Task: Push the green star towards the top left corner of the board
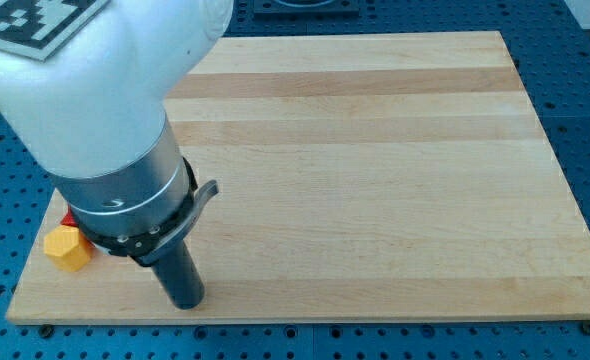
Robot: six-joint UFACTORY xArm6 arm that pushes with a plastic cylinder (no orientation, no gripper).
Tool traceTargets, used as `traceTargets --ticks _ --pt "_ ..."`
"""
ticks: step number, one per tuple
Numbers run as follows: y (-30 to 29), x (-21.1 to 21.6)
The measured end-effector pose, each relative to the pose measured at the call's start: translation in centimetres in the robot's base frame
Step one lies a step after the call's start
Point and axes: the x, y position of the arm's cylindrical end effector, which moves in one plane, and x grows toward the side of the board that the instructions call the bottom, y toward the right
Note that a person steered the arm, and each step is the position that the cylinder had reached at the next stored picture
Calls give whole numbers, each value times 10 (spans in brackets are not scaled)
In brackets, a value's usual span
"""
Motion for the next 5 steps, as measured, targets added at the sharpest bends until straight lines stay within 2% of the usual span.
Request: traceTargets --ticks 1,2,3,5 --pt "-37 -2" --pt "-37 -2" --pt "-37 -49" --pt "-37 -53"
